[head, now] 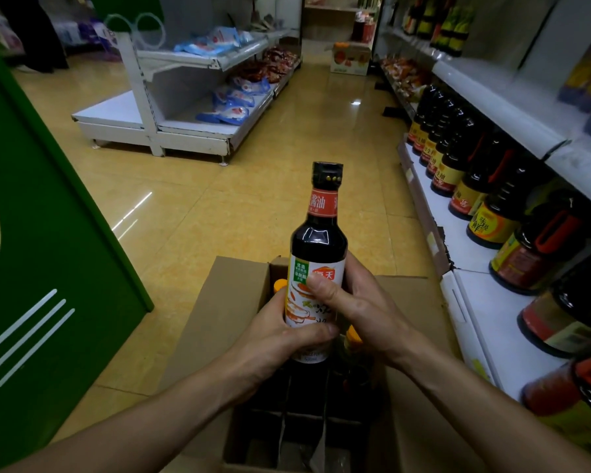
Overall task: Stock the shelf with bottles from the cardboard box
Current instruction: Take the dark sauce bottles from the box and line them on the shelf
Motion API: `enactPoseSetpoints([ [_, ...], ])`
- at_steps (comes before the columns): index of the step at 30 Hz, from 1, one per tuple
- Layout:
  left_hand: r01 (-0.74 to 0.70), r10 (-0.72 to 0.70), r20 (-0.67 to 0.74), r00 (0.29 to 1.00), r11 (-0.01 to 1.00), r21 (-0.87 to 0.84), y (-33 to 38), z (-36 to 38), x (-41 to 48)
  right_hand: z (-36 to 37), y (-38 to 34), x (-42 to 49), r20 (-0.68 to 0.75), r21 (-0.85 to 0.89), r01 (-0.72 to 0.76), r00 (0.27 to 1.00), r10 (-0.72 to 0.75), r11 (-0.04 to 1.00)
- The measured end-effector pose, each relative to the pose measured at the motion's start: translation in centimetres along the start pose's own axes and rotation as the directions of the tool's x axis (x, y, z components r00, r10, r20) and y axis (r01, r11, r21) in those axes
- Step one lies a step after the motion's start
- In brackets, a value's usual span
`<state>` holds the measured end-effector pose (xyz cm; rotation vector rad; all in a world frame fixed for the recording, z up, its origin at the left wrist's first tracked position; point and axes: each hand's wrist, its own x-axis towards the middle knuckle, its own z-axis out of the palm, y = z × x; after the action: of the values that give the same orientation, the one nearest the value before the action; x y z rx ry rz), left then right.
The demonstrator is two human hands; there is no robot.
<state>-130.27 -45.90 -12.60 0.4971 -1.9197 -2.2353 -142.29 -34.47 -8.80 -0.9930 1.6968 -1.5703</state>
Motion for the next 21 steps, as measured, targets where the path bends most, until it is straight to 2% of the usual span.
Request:
enactPoseSetpoints([
  [7,-0.041,0.036,-0.109,0.993,0.998,-0.042,6.2,1.8,-0.1,-1.2,-6.6,1.0,-0.061,0.018,0.007,0.998,-0.006,1.0],
  [11,-0.046,0.039,-0.118,0.992,0.998,-0.052,12.0,3.9,-1.0,-3.0,-13.5,1.0,-0.044,-0.062,-0.03,0.999,0.028,0.998],
  [16,-0.029,0.028,-0.087,0.996,0.999,-0.016,21.6,4.7,-3.1,-3.8,-22.7,0.7,-0.046,-0.092,-0.025,0.999,0.021,0.995],
  [21,-0.027,0.028,-0.066,0.997,0.999,0.024,34.2,5.7,-5.8,-4.4,-35.5,0.8,-0.04,-0.093,-0.025,0.999,0.022,0.995],
])
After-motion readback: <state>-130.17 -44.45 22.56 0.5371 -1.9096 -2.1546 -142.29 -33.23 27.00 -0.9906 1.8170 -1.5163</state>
